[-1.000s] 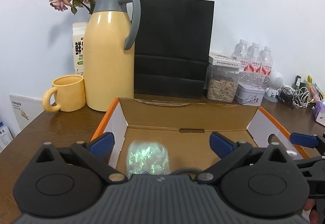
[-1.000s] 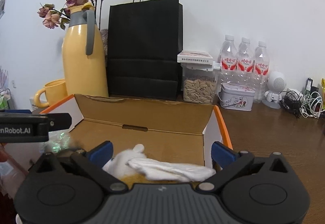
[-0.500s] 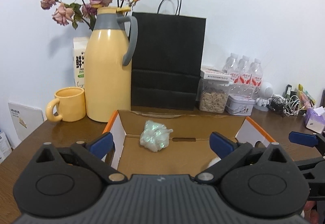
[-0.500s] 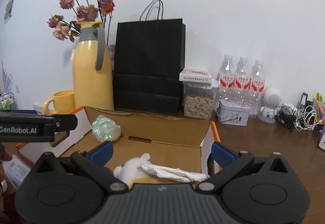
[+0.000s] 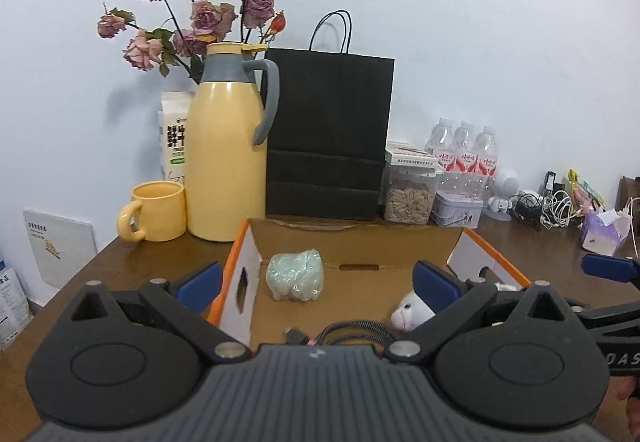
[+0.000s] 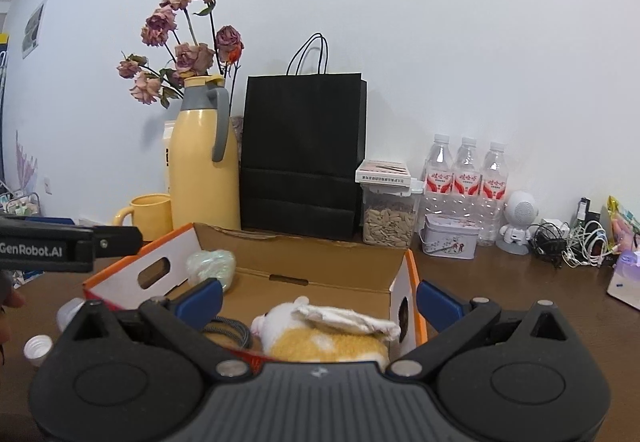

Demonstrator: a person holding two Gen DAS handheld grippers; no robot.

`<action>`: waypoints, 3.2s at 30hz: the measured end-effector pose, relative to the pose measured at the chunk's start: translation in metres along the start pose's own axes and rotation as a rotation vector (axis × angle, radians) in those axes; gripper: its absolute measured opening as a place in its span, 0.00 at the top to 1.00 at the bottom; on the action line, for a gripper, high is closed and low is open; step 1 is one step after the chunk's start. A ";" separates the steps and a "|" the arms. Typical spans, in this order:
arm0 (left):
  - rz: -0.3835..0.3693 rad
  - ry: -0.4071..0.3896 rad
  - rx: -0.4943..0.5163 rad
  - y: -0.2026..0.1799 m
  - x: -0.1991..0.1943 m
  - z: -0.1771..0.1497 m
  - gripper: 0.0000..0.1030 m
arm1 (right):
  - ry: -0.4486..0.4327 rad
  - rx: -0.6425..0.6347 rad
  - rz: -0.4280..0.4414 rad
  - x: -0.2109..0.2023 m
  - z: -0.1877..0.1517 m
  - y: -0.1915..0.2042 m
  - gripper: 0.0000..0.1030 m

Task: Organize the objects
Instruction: 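Grasp a white bottle cap with the right tool while the left tool grasps another white cap, then carry both white caps over the box and open both tools to drop them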

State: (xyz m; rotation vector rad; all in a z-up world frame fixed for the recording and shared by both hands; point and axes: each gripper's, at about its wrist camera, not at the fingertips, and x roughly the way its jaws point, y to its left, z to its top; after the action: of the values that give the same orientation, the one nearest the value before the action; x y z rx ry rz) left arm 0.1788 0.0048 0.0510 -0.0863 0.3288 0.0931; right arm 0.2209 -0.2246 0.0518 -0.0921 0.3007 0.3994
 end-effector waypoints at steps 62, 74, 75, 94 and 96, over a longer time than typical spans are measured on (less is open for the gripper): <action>0.201 0.312 -0.031 0.102 -0.007 -0.089 0.26 | 0.143 0.045 -0.095 -0.027 -0.081 -0.054 0.63; 0.172 0.256 -0.034 0.095 -0.017 -0.090 0.60 | 0.149 0.046 -0.102 -0.027 -0.082 -0.053 0.63; 0.166 0.249 -0.036 0.095 -0.019 -0.089 0.60 | 0.149 0.045 -0.105 -0.027 -0.082 -0.052 0.63; 0.041 0.038 0.008 0.039 -0.012 -0.010 0.60 | 0.031 0.014 -0.015 -0.010 -0.029 -0.018 0.63; 0.023 0.031 0.018 0.030 -0.004 -0.003 0.60 | 0.013 0.008 -0.003 -0.001 -0.018 -0.012 0.63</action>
State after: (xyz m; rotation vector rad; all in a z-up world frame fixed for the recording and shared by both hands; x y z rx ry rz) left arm 0.1706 0.0341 0.0474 -0.0662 0.3611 0.1121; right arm 0.2197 -0.2390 0.0357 -0.0869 0.3152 0.3946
